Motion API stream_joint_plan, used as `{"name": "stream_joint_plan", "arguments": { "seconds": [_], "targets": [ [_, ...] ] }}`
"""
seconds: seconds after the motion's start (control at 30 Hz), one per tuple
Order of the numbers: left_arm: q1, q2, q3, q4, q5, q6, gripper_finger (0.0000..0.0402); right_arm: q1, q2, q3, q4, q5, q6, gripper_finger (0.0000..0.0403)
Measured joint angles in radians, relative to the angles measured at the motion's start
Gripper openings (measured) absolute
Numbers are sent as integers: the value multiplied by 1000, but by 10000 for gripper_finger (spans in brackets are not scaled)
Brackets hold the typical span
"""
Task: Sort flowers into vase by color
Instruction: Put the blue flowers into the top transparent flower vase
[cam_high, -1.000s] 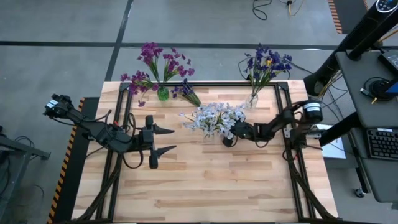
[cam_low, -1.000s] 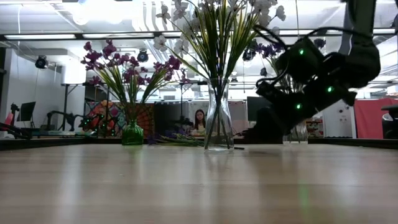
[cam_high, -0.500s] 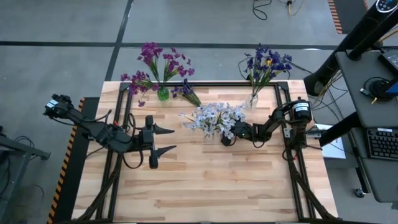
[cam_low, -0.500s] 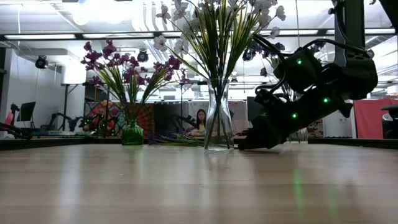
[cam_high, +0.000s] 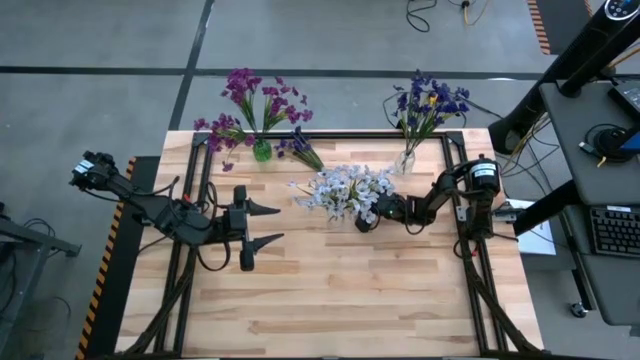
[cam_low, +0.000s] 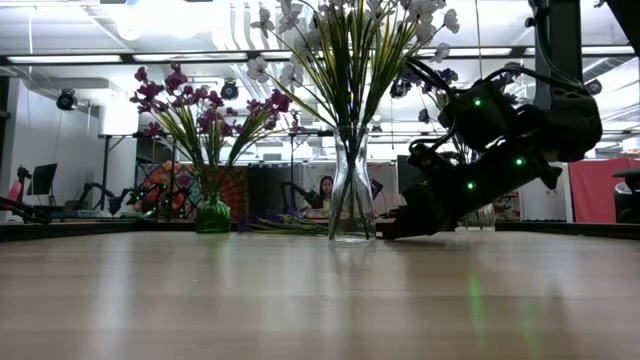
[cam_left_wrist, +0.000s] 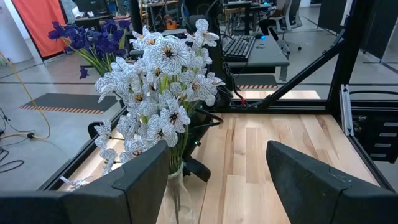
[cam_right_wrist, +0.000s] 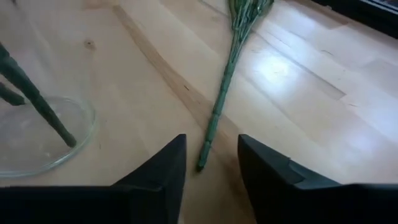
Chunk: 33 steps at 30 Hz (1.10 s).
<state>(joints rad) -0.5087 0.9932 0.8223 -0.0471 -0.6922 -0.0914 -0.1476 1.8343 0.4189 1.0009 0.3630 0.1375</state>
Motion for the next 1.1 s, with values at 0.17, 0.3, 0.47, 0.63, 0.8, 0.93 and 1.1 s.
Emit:
{"name": "stream_joint_plan", "arguments": {
  "seconds": [0.17,0.3,0.47,0.63,0.8,0.93,1.1],
  "targets": [
    [0,0,0,1,0,0,251,-2,0,0,0,-23,-4,97],
    [0,0,0,1,-1,0,251,-2,0,0,0,-24,-6,62],
    [0,0,0,1,-1,0,251,-2,0,0,-1,-24,-7,24],
    [0,0,0,1,-1,0,251,-2,0,0,-5,-23,-4,10],
    [0,0,0,1,-1,0,251,-2,-1,1,-16,-23,0,9],
    [0,0,0,1,-1,0,251,-2,-21,-7,-29,-23,9,9],
    [0,0,0,0,-1,0,251,-1,-87,-12,-111,-1,30,9]
  ]
}}
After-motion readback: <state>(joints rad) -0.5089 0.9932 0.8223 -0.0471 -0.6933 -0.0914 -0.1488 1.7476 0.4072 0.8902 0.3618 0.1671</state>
